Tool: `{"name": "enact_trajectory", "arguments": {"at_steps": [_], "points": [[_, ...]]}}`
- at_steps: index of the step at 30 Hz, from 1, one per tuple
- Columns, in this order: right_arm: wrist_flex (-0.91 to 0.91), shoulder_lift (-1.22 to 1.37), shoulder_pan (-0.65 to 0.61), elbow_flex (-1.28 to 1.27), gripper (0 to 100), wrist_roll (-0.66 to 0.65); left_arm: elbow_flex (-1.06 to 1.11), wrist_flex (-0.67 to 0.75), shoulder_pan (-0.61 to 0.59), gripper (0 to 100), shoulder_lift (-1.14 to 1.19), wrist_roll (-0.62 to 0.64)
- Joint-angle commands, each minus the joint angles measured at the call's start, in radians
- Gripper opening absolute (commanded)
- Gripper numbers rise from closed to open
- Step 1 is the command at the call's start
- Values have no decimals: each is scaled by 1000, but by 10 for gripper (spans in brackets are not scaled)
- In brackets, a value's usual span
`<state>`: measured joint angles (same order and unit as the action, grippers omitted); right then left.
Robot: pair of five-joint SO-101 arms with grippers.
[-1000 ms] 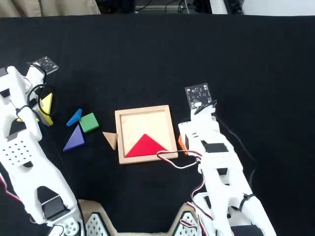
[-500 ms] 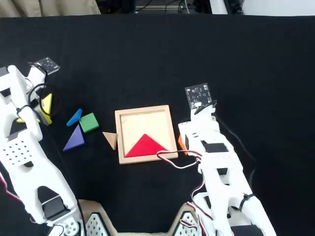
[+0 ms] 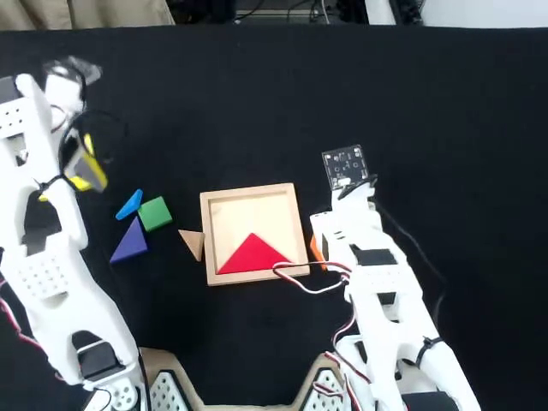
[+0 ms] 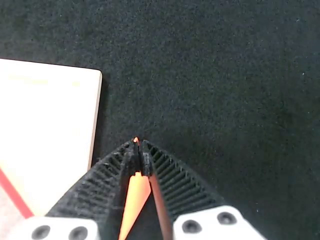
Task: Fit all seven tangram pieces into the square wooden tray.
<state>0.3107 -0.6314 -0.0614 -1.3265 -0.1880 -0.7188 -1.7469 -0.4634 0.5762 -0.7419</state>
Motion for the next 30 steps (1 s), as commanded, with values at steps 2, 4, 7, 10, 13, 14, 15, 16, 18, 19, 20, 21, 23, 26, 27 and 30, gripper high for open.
{"name": "enact_trajectory", "arguments": {"at_steps": [2, 4, 7, 10, 13, 14, 15, 16, 18, 19, 20, 21, 23, 26, 27, 30], "points": [[-15, -24, -5, 8, 14, -8, 168, -14, 114, 234, -287, 330], [-14, -25, -3, 10, 14, -8, 305, -14, 193, 234, -397, 417], [-17, -25, 29, 13, 12, -8, 493, -6, 325, 234, -557, 578], [-11, -25, 71, 28, 12, 0, 667, 86, 433, 234, -684, 700], [-11, -25, 101, 31, 12, 0, 811, 201, 466, 234, -770, 792], [-11, -25, 104, 31, 12, 0, 855, 230, 467, 234, -786, 829], [-11, -25, 104, 31, 12, 0, 892, 249, 469, 234, -793, 864], [-15, -24, 100, 30, 12, 0, 929, 259, 469, 234, -802, 899], [-17, -21, 97, 28, 12, 0, 986, 264, 473, 234, -809, 947], [-17, -19, 97, 30, 12, 0, 1009, 264, 487, 234, -807, 962], [-17, -19, 95, 30, 12, 0, 1030, 264, 499, 234, -806, 974], [-18, -19, 95, 30, 12, 0, 1050, 259, 515, 234, -806, 977], [-18, -19, 95, 30, 12, 0, 1092, 264, 573, 234, -813, 996], [-18, -19, 95, 30, 12, 0, 1101, 270, 657, 234, -815, 1003], [-18, -19, 95, 28, 12, 0, 1104, 290, 680, 234, -815, 1003], [-18, -19, 95, 28, 12, -2, 1124, 351, 733, 234, -804, 1007]]}}
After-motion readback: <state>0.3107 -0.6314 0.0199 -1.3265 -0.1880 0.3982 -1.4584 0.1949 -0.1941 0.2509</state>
